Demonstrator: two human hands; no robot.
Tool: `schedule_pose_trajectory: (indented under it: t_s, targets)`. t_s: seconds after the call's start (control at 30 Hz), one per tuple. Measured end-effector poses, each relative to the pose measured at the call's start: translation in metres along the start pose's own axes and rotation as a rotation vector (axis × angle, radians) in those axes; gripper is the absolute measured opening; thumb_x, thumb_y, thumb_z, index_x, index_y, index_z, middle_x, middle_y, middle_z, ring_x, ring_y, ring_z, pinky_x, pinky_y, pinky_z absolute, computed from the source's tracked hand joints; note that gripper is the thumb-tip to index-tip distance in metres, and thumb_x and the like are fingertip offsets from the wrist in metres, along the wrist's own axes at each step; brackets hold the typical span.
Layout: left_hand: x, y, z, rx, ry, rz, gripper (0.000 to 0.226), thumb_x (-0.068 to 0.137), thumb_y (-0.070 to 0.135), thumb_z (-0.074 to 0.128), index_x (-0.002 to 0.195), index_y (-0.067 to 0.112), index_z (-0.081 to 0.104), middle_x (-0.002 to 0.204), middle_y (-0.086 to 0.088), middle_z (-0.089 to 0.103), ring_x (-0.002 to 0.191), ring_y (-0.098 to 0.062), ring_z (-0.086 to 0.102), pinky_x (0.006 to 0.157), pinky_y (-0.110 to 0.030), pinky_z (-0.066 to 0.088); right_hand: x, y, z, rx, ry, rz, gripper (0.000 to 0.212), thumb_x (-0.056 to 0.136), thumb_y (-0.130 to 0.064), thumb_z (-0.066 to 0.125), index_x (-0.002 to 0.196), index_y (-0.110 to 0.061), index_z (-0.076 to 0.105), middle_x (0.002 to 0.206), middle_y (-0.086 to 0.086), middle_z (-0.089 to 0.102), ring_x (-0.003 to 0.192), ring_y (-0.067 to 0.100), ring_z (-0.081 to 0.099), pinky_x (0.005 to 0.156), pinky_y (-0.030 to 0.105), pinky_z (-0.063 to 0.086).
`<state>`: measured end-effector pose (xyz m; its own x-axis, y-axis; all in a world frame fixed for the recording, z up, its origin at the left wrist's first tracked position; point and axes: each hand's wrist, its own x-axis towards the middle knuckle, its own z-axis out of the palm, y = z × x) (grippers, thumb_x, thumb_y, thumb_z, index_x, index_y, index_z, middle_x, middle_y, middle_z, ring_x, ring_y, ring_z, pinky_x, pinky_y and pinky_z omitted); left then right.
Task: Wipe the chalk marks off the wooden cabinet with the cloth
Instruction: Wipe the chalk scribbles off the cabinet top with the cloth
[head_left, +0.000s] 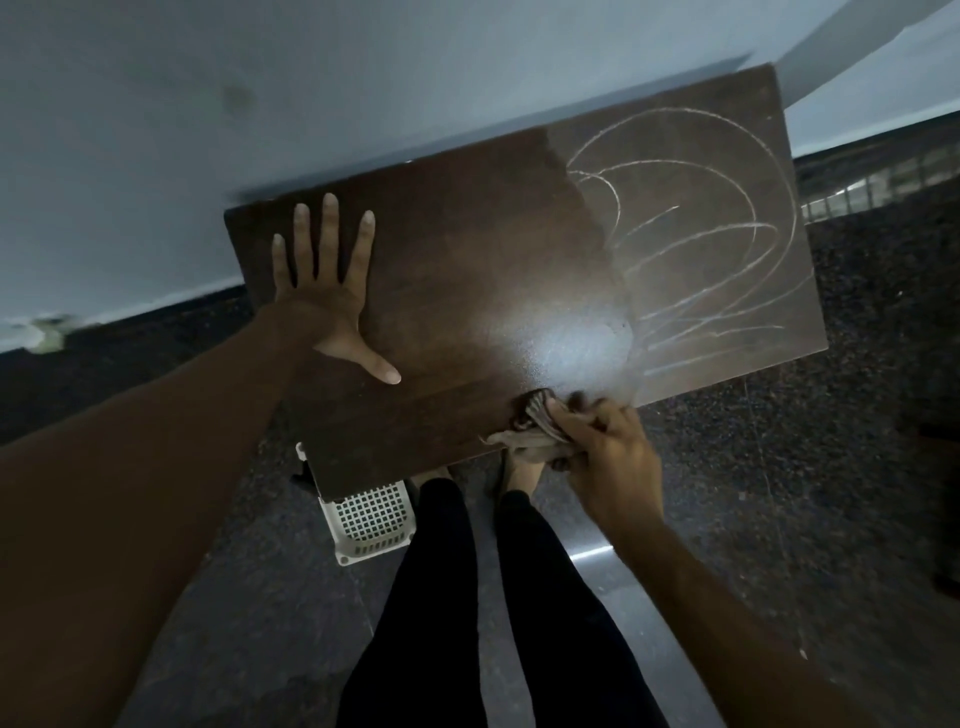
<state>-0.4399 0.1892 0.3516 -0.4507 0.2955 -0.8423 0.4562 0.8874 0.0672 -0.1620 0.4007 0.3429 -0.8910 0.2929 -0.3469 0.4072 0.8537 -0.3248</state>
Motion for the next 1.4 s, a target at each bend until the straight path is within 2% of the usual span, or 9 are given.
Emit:
schedule_pose_trajectory:
  t_s: [0.23,0.47,0.67,0.8,0.93,1.0,1.1,1.23,1.4]
  targets:
    - [-0.002,0.000,-0.002,-0.013,-0.002,0.005,0.179,0.032,0.089,0.079,0.129,0.032,-0.060,0.138,-0.011,-0.066,0.138,-0.039,-0.052,0.119,-0.066,-0.020,0.060,0.034,-0.039,0.042,0.084,0.298,0.049,0.085,-0.011,0.070,0.131,-0.027,0.064,0.092,0.000,0.051,0.078,0.024,0.054,0.062,0.039,0.053]
    - [-0.004,0.001,-0.006,-0.014,-0.024,-0.007,0.179,0.033,0.089,0.080,0.130,0.031,-0.060,0.129,-0.008,-0.070,0.135,-0.039,-0.055,0.116,-0.065,-0.023,0.120,-0.004,-0.033,0.017,0.213,0.369,0.047,0.087,-0.004,0.058,0.132,-0.019,0.063,0.104,0.012,0.055,0.094,0.034,0.056,0.074,0.046,0.054]
    - [-0.001,-0.001,-0.007,0.004,-0.033,-0.030,0.181,0.032,0.090,0.079,0.134,0.029,-0.058,0.130,-0.009,-0.070,0.122,-0.034,-0.061,0.115,-0.064,-0.023,0.069,-0.081,0.000,0.025,0.051,0.029,0.063,0.068,-0.001,0.076,0.127,-0.023,0.066,0.102,0.010,0.058,0.088,0.029,0.052,0.057,0.031,0.043]
    - [-0.001,-0.003,-0.009,0.010,-0.058,-0.027,0.182,0.034,0.087,0.082,0.135,0.027,-0.058,0.131,-0.011,-0.070,0.126,-0.038,-0.059,0.115,-0.065,-0.023,0.029,-0.088,0.025,-0.076,-0.030,-0.195,0.068,0.055,-0.019,0.086,0.121,-0.020,0.069,0.092,0.005,0.059,0.080,0.026,0.056,0.055,0.031,0.047]
    - [-0.001,-0.004,-0.007,0.008,-0.063,-0.021,0.187,0.032,0.078,0.090,0.134,0.026,-0.059,0.136,-0.015,-0.068,0.129,-0.039,-0.058,0.115,-0.065,-0.023,0.035,-0.068,0.017,-0.218,-0.043,-0.426,0.058,0.066,-0.025,0.071,0.124,-0.020,0.067,0.096,0.007,0.059,0.082,0.032,0.056,0.062,0.036,0.050]
    - [0.001,-0.006,-0.006,0.006,-0.059,-0.021,0.188,0.032,0.076,0.092,0.134,0.026,-0.058,0.138,-0.015,-0.066,0.132,-0.040,-0.056,0.116,-0.066,-0.023,0.055,-0.060,0.005,-0.257,-0.006,-0.376,0.060,0.066,-0.025,0.070,0.125,-0.022,0.067,0.098,0.008,0.060,0.084,0.032,0.057,0.061,0.034,0.047]
    - [0.002,-0.007,-0.006,0.002,-0.051,-0.024,0.189,0.031,0.075,0.092,0.136,0.026,-0.057,0.139,-0.015,-0.065,0.131,-0.039,-0.056,0.118,-0.067,-0.021,0.097,-0.062,-0.019,-0.221,0.028,-0.099,0.065,0.063,-0.014,0.078,0.126,-0.022,0.065,0.101,0.011,0.060,0.086,0.034,0.056,0.059,0.033,0.040]
    - [0.004,-0.004,-0.008,0.018,-0.060,-0.038,0.189,0.032,0.073,0.093,0.138,0.025,-0.056,0.133,-0.014,-0.069,0.128,-0.038,-0.057,0.118,-0.067,-0.020,0.153,-0.093,-0.030,-0.072,0.053,0.220,0.057,0.078,-0.013,0.070,0.133,-0.026,0.060,0.112,0.010,0.055,0.104,0.032,0.052,0.075,0.038,0.047]
    - [0.006,-0.004,-0.011,0.040,-0.106,-0.044,0.184,0.040,0.068,0.095,0.129,0.024,-0.060,0.120,-0.014,-0.074,0.124,-0.040,-0.058,0.115,-0.066,-0.022,0.176,-0.150,-0.009,-0.047,0.119,0.130,0.062,0.082,-0.017,0.072,0.141,-0.021,0.052,0.121,0.010,0.052,0.108,0.027,0.047,0.086,0.036,0.046]
